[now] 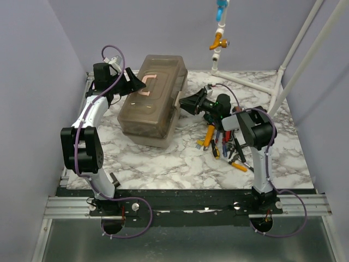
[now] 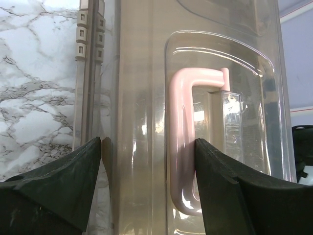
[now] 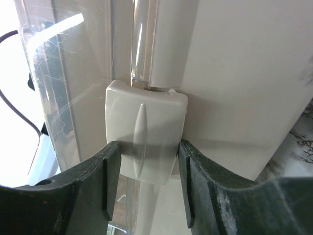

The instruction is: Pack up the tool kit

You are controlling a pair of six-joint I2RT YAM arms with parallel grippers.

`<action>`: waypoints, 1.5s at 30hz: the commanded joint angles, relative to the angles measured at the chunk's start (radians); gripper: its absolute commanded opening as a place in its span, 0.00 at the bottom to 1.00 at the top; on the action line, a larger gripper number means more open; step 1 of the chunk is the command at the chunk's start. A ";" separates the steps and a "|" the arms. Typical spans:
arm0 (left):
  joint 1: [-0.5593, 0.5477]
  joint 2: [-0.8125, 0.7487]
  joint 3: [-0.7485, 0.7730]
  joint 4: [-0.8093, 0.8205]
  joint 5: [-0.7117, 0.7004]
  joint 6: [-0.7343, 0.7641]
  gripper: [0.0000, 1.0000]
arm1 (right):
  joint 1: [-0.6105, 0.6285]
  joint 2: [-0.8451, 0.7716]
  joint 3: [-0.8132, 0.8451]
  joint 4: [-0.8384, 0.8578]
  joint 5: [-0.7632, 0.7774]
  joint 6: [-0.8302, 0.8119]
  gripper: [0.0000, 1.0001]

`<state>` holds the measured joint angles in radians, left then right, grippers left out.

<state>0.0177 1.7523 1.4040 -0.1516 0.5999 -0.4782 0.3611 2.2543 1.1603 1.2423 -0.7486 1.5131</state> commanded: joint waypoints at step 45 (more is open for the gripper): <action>0.011 0.160 -0.077 -0.133 0.021 0.047 0.61 | 0.044 -0.147 -0.040 -0.234 0.106 -0.188 0.88</action>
<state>0.0441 1.7985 1.4094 -0.0563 0.6041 -0.4644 0.4030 2.0304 1.1378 0.7757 -0.5880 1.2289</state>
